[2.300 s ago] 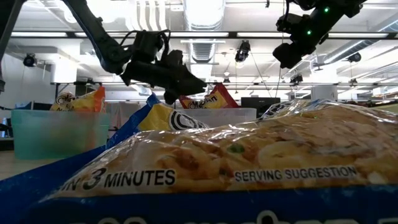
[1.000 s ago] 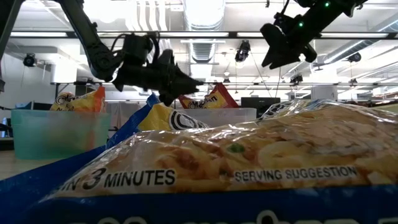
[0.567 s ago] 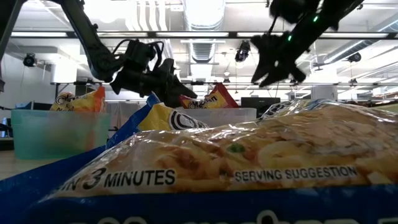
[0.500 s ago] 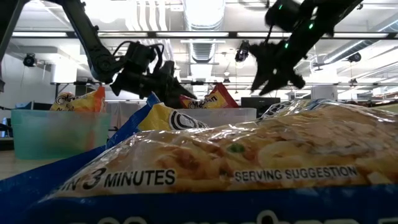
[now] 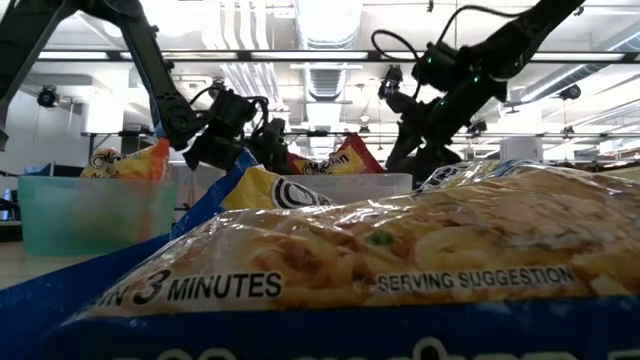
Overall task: Sort Maruchan noodles
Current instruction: Put the orange noodle pack into the green bin
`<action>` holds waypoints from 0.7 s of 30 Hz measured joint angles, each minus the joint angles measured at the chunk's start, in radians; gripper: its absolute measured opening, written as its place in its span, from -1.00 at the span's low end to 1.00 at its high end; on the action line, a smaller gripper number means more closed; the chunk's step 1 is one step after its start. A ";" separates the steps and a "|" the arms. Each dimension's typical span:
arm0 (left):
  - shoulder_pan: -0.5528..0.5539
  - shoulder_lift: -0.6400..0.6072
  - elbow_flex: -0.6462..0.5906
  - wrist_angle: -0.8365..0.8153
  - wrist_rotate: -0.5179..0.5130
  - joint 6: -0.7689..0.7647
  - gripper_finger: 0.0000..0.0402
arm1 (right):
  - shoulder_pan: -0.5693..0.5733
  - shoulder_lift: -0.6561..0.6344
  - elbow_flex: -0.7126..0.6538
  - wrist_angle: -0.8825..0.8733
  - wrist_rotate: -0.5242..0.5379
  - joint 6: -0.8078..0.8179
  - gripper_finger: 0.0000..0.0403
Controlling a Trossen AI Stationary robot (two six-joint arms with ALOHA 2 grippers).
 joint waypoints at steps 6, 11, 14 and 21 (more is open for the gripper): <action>0.026 -0.001 0.000 -0.002 0.001 -0.010 -0.45 | -0.057 0.058 0.000 0.044 -0.147 -0.060 -0.28; 0.041 -0.001 0.000 -0.011 0.001 -0.014 -0.41 | -0.096 0.088 -0.001 0.046 -0.203 -0.097 -0.28; 0.045 -0.001 0.000 -0.012 0.001 -0.025 -0.38 | -0.117 0.111 -0.001 0.043 -0.202 -0.100 -0.28; 0.045 -0.001 0.000 -0.035 0.002 -0.157 -0.31 | -0.134 0.221 -0.001 0.107 -0.199 0.005 -0.28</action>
